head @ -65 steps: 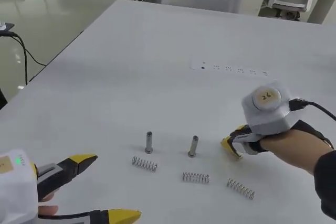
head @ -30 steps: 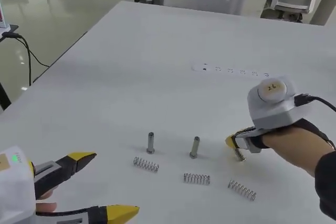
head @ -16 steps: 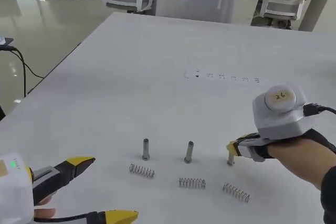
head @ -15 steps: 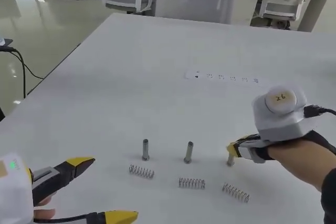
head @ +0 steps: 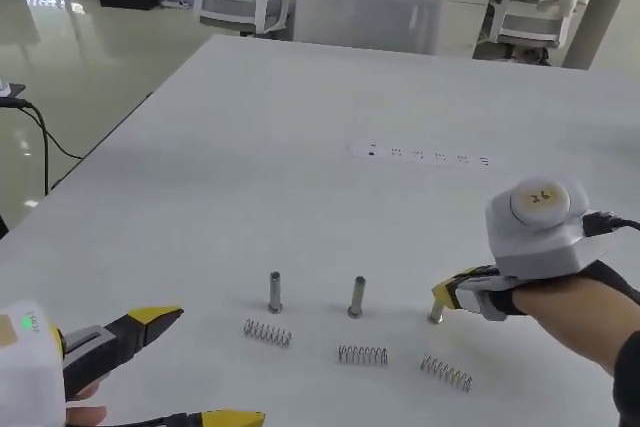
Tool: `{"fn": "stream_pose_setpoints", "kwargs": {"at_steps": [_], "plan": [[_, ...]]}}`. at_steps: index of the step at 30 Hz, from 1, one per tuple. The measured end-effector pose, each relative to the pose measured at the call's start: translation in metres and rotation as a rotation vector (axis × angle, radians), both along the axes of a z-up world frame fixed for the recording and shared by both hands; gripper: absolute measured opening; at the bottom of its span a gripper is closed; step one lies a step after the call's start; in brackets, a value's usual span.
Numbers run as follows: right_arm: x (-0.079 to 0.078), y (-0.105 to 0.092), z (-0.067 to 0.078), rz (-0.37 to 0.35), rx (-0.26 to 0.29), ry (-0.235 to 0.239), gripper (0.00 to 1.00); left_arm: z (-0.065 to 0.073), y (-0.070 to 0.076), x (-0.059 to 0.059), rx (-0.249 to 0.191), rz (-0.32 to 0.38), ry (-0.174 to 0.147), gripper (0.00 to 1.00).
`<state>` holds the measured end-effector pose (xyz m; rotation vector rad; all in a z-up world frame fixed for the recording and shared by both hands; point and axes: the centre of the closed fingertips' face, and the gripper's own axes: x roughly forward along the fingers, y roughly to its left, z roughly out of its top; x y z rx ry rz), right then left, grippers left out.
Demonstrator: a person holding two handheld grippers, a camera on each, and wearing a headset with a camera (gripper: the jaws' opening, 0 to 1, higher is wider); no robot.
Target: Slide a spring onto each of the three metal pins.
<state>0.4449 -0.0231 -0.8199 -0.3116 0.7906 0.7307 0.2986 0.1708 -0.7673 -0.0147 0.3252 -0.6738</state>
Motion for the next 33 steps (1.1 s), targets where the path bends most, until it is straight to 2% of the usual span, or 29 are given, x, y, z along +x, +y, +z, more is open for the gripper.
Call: {"fn": "stream_pose_setpoints", "kwargs": {"at_steps": [7, 17, 24, 33], "plan": [[-0.001, 0.0, -0.001, 0.021, -0.01, -0.009, 0.07, -0.002, 0.0, -0.001, 0.0, 0.004, 0.005, 0.77], [-0.002, -0.002, 0.004, 0.028, -0.004, -0.037, 0.13, -0.002, -0.001, 0.0, 0.003, -0.006, 0.006, 0.77], [-0.01, -0.008, 0.009, 0.04, 0.004, -0.053, 0.17, -0.001, -0.002, 0.001, 0.004, -0.012, 0.003, 0.77], [-0.031, -0.015, 0.014, 0.092, 0.017, -0.054, 0.19, 0.0, -0.003, 0.001, 0.004, -0.018, -0.004, 0.77]]}}
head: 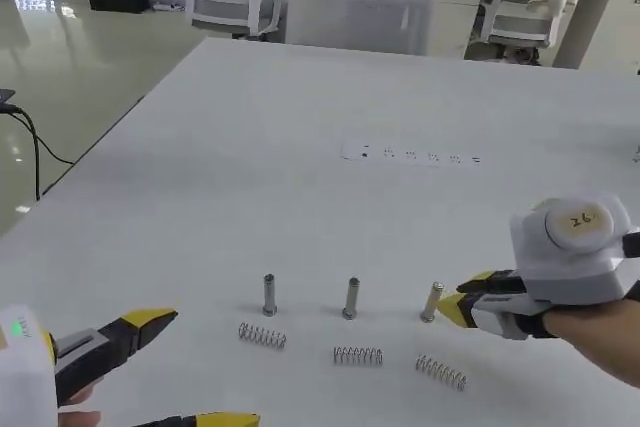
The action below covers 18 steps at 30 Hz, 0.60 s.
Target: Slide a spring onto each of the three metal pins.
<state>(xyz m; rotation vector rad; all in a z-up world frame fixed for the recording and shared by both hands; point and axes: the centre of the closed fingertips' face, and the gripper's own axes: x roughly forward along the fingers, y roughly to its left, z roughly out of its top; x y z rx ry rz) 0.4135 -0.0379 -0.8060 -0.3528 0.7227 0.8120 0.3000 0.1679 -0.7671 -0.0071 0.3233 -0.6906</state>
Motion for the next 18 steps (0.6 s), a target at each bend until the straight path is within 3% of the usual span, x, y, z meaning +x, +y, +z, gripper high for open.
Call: {"fn": "stream_pose_setpoints", "kwargs": {"at_steps": [7, 18], "plan": [[-0.023, -0.004, -0.013, 0.086, -0.022, 0.04, 0.19, 0.002, -0.004, 0.0, 0.0, -0.009, -0.005, 0.77], [-0.044, -0.008, -0.035, 0.172, -0.074, 0.113, 0.18, 0.002, -0.009, 0.001, 0.004, -0.025, -0.003, 0.77]]}}
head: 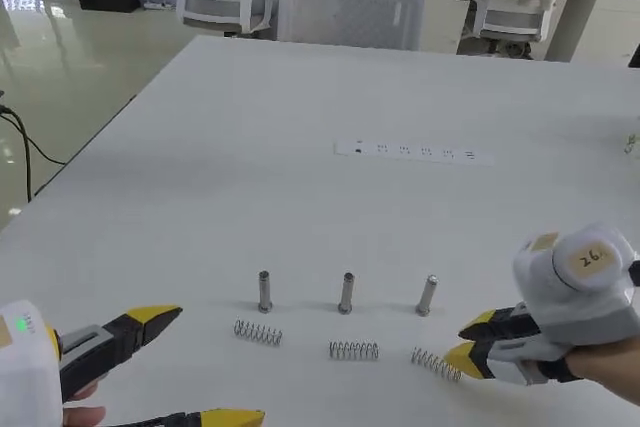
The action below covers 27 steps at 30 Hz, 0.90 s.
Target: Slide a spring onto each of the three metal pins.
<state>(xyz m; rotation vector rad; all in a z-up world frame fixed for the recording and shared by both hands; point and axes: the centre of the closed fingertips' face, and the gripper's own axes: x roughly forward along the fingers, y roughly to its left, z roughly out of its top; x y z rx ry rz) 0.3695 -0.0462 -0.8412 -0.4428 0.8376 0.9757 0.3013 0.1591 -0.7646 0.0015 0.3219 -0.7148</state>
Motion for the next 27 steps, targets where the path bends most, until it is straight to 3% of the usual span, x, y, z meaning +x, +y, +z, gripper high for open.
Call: {"fn": "stream_pose_setpoints", "kwargs": {"at_steps": [14, 27], "plan": [[-0.01, 0.0, -0.015, 0.075, -0.073, 0.007, 0.15, -0.002, -0.002, 0.002, 0.0, -0.004, 0.007, 0.76], [-0.008, -0.002, -0.024, 0.106, -0.121, -0.007, 0.08, 0.001, -0.003, 0.002, 0.001, -0.01, -0.001, 0.76]]}}
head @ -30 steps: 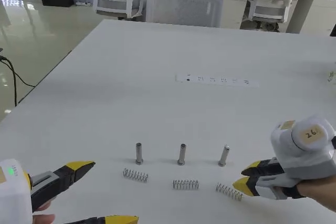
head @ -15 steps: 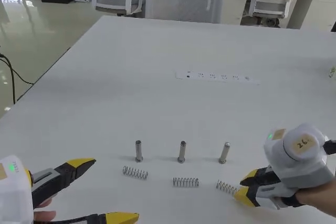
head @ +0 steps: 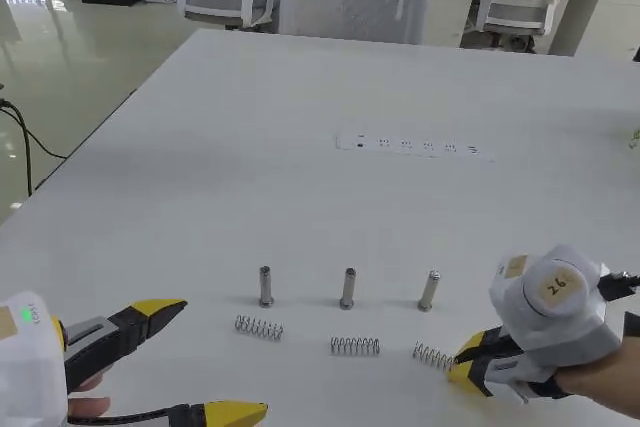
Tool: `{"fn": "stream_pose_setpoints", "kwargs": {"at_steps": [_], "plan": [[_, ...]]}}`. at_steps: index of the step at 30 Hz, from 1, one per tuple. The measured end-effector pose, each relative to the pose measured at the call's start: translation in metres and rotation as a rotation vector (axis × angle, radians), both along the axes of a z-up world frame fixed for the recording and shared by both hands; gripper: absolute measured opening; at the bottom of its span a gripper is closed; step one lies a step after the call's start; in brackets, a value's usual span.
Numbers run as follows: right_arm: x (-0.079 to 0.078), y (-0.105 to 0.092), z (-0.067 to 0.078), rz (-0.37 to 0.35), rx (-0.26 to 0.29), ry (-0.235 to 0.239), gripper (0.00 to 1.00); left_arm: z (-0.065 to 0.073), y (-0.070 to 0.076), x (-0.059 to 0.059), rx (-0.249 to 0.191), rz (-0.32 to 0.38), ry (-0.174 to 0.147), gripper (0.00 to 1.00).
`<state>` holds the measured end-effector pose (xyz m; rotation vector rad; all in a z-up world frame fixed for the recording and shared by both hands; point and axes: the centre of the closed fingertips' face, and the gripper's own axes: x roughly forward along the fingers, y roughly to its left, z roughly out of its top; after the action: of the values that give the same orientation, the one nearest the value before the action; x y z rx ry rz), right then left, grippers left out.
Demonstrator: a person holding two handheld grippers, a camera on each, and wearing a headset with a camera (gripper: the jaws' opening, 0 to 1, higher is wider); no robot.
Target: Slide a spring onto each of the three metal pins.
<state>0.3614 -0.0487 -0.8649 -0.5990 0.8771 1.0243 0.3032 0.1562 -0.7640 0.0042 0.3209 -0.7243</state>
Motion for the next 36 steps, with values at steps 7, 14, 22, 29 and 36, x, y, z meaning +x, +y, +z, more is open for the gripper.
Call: {"fn": "stream_pose_setpoints", "kwargs": {"at_steps": [7, 14, 22, 29, 36], "plan": [[0.0, 0.001, 0.002, 0.005, -0.003, -0.005, 0.08, 0.002, -0.003, 0.001, 0.007, -0.015, -0.007, 0.75], [-0.002, 0.008, 0.021, 0.011, 0.031, -0.009, 0.08, 0.004, -0.011, 0.001, 0.026, -0.063, -0.015, 0.74], [-0.012, 0.025, 0.049, 0.07, 0.056, -0.038, 0.08, 0.009, -0.025, 0.006, 0.043, -0.135, -0.03, 0.71], [-0.022, 0.04, 0.064, 0.132, 0.068, -0.052, 0.08, 0.007, -0.038, 0.009, 0.076, -0.215, -0.037, 0.67], [-0.029, 0.052, 0.078, 0.182, 0.071, -0.069, 0.08, 0.007, -0.053, 0.012, 0.081, -0.294, -0.037, 0.6]]}}
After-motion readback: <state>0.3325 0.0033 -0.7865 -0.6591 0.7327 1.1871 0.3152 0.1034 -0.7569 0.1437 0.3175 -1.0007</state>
